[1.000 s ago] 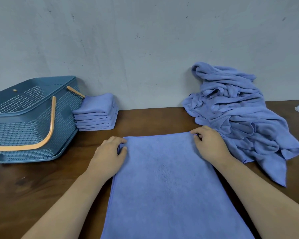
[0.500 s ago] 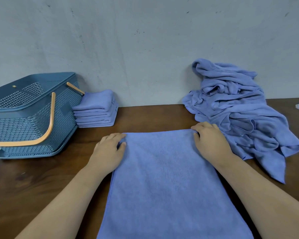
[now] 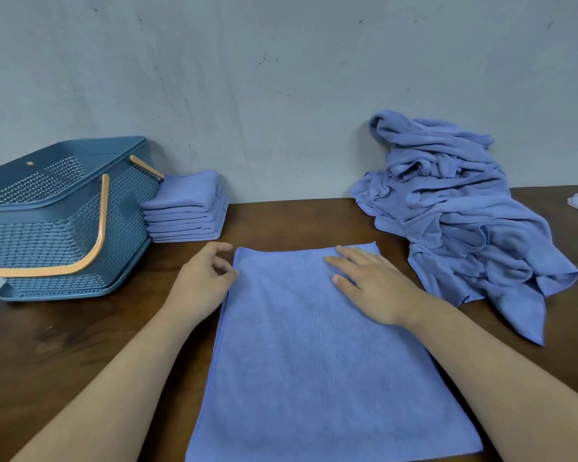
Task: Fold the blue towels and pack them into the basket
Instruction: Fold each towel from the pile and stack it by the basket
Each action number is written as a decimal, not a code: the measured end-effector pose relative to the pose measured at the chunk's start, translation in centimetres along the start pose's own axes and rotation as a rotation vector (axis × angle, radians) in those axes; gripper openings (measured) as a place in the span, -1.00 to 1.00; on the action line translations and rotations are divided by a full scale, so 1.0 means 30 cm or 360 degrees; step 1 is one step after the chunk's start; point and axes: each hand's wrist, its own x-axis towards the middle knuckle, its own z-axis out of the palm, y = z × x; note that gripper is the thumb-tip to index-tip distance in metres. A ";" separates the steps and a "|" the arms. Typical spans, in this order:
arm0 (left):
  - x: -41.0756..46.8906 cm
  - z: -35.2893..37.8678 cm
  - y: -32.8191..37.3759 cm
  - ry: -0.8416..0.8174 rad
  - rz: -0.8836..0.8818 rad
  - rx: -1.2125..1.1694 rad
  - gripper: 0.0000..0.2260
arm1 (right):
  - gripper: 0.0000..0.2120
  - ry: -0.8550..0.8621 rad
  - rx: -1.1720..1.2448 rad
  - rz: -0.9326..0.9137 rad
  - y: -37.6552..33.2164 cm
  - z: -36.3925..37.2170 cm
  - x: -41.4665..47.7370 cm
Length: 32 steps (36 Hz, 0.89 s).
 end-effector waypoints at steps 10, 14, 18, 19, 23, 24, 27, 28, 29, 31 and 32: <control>-0.015 0.000 0.029 0.0134 -0.0060 0.0036 -0.64 | -0.49 -0.0013 -0.0030 -0.0004 0.005 0.004 0.004; -0.032 -0.015 0.031 0.0104 -0.0113 0.0020 -0.55 | -0.49 -0.0011 -0.0024 -0.0015 0.010 0.008 0.004; -0.085 -0.038 0.023 -0.0038 -0.0143 -0.0026 -0.55 | -0.49 -0.0007 -0.0017 -0.0019 0.018 0.015 0.010; -0.101 -0.043 0.023 -0.0073 -0.0153 -0.0019 -0.56 | -0.49 -0.0006 -0.0013 -0.0019 0.020 0.016 0.012; -0.142 -0.065 0.034 -0.0162 -0.0184 -0.0046 -0.53 | -0.48 -0.0008 -0.0004 -0.0019 0.022 0.017 0.014; -0.153 -0.069 0.034 -0.0192 -0.0178 -0.0032 -0.52 | -0.48 -0.0006 -0.0004 -0.0017 0.022 0.017 0.013; -0.187 -0.075 0.022 -0.0211 -0.0131 0.0087 -0.52 | -0.48 -0.0008 -0.0003 -0.0015 0.021 0.015 0.010; -0.194 -0.079 0.015 -0.0186 -0.0120 0.0123 -0.53 | -0.48 -0.0012 -0.0002 -0.0017 0.020 0.015 0.009; -0.198 -0.084 0.008 -0.0161 -0.0118 0.0149 -0.54 | -0.48 -0.0014 -0.0004 -0.0018 0.019 0.014 0.009; -0.200 -0.100 0.003 -0.0144 -0.0129 0.0205 -0.57 | -0.48 -0.0019 -0.0009 -0.0018 0.018 0.012 0.008; -0.200 -0.107 0.006 -0.0147 -0.0135 0.0234 -0.57 | -0.48 -0.0020 -0.0011 -0.0020 0.017 0.010 0.008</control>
